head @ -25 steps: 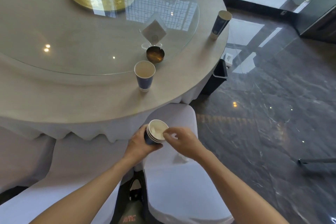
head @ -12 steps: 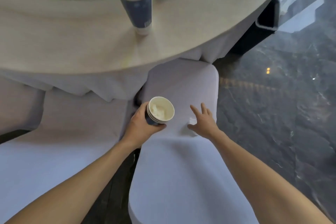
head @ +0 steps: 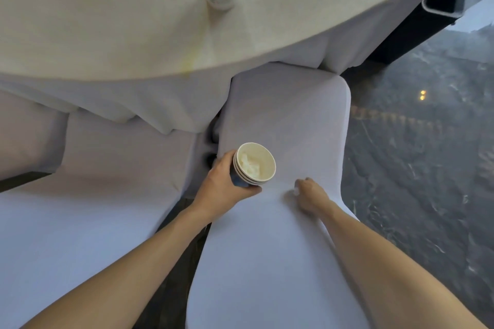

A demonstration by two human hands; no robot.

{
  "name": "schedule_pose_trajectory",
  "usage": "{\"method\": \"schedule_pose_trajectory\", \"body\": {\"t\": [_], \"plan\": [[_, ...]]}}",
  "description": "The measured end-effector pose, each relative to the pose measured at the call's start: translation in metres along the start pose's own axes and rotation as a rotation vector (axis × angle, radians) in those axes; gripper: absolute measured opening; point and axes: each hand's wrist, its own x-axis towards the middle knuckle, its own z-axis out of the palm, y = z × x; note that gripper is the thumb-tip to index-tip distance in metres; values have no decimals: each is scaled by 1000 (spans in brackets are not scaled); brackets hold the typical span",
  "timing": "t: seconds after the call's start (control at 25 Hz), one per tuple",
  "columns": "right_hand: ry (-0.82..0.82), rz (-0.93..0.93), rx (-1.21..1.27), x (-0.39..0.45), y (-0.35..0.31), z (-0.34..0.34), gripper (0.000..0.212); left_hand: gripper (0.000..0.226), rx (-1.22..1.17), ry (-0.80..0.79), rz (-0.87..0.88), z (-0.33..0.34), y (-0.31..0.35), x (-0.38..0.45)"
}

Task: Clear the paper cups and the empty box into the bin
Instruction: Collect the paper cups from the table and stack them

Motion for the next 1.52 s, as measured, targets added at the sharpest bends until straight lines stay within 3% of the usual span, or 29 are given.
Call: {"method": "schedule_pose_trajectory", "body": {"t": [0.12,0.28,0.48,0.64,0.76,0.84,1.0,1.16,1.24,1.36,1.52], "plan": [[31,-10,77,-33,-14,-33,30,83,-6,-2,20,-11,24,-15],[296,-68,393,-100,-54,-121,28,85,39,38,89,-27,81,-41],[617,-280,672,-198,-92,-224,13,81,59,70,171,-38,154,-69],[730,-433,855,-263,-119,-275,14,74,87,105,206,-46,200,-84],[689,-515,893,-297,-136,-282,10,71,42,143,222,-50,226,-98],[706,-538,734,-310,-141,-276,9,73,6,190,225,-53,238,-109],[642,-654,405,-313,-144,-264,27,83,-48,302,226,-66,241,-125],[788,-773,271,-313,-157,-259,33,84,-109,365,201,-90,226,-127],[778,-830,167,-311,-169,-257,40,82,-112,382,189,-102,217,-123],[539,-826,-43,-299,-199,-259,57,78,-55,377,234,-123,206,-112],[222,-667,-44,-278,-244,-262,70,81,82,345,327,-154,194,-94]]}}
